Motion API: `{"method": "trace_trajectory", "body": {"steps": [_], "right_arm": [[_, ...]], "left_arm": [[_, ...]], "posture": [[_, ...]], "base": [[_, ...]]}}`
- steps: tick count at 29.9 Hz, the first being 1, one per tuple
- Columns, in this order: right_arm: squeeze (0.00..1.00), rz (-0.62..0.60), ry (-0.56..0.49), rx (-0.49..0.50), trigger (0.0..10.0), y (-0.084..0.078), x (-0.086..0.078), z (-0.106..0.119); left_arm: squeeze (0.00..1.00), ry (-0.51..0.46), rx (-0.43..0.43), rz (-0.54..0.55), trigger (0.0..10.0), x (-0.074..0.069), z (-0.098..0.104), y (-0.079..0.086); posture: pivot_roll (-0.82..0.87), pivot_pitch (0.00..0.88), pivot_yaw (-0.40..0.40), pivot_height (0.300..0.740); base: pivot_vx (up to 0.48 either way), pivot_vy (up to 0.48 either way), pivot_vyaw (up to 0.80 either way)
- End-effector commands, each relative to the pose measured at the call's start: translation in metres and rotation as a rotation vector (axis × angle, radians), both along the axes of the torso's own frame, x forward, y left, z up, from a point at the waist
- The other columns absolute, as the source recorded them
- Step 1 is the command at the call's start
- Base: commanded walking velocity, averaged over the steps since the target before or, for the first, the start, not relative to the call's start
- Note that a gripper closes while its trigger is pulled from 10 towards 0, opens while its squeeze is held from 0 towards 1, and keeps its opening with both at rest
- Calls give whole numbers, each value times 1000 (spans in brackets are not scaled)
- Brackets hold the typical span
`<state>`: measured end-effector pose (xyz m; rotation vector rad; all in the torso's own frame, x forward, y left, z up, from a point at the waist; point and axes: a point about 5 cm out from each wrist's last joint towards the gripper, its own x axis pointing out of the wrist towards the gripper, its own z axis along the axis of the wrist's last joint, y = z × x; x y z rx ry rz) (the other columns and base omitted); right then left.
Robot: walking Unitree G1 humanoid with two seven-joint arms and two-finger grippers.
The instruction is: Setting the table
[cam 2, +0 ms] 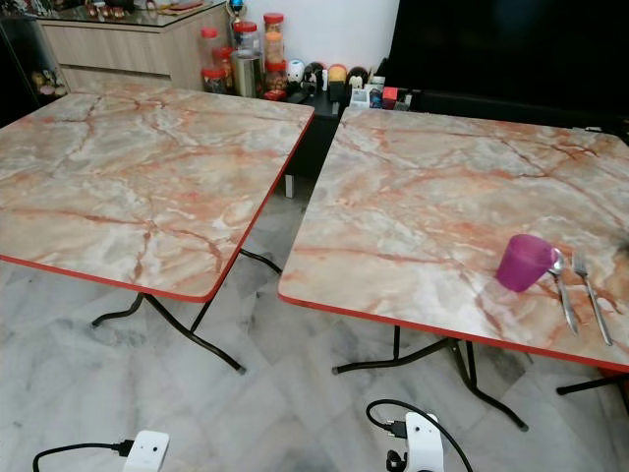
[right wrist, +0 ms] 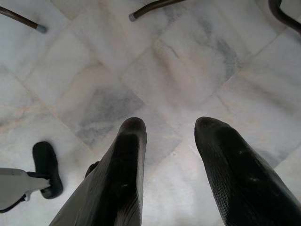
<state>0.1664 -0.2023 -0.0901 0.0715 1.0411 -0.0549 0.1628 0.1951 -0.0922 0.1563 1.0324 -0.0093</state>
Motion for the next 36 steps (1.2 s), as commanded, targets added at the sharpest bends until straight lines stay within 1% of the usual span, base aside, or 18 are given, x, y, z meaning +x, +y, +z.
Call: {"method": "trace_trajectory", "body": {"steps": [1, 21, 28, 36], "right_arm": [[0, -8, -4, 2, 10000, 0, 2, 1], [0, -27, 9, -11, 10000, -1, -1, -1], [0, -21, 33, -18, 10000, 0, -3, -2], [0, -20, 29, -24, 10000, -1, -2, -1]], "left_arm": [[0, 5, 9, -17, 10000, -2, 0, 1], [0, 12, 6, -21, 10000, -4, -2, 1], [0, 12, 3, -25, 10000, -4, -2, 1], [0, 7, 6, -26, 10000, -2, -1, -1]], "posture": [[54, 0, -51, 740], [55, 0, -49, 740], [54, 0, -48, 740], [54, 0, -48, 740]], "base": [[0, -270, 0], [0, -294, 0], [0, -307, -663], [0, -305, -645]]}}
